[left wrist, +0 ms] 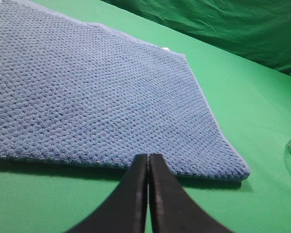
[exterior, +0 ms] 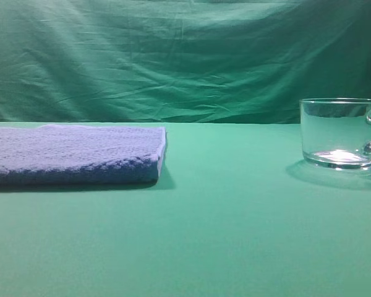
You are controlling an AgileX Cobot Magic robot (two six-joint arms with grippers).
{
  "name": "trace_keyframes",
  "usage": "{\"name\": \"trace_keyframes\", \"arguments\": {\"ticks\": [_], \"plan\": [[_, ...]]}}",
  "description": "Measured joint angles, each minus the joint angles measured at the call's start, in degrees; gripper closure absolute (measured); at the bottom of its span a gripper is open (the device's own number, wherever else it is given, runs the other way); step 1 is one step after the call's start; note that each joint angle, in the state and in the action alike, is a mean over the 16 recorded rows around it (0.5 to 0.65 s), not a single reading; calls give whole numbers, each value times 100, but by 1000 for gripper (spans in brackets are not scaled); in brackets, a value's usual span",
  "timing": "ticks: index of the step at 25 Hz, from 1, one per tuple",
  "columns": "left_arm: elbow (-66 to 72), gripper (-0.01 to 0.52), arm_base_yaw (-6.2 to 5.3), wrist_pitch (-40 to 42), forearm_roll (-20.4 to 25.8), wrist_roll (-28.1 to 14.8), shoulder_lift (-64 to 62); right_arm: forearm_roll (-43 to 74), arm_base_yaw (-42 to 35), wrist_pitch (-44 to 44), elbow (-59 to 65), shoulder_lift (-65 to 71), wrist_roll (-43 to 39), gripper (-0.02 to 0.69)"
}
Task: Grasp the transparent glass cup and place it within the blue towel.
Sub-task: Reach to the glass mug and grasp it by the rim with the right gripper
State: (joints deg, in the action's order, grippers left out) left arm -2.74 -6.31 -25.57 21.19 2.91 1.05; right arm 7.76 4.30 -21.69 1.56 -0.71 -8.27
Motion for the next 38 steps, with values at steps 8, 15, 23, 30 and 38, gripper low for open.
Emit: {"name": "trace_keyframes", "arguments": {"ticks": [8,15,23,30,38], "plan": [[0,514,0,0,0,0,0,0,3,0,0,0,0,618],[0,514,0,0,0,0,0,0,6,0,0,0,0,618],[0,514,0,0,0,0,0,24,2,16,1,0,0,618],[0,514,0,0,0,0,0,-94,-12,451,5,0,-3,618],[0,514,0,0,0,0,0,-459,-25,1327,-187,32,-36,618]]}}
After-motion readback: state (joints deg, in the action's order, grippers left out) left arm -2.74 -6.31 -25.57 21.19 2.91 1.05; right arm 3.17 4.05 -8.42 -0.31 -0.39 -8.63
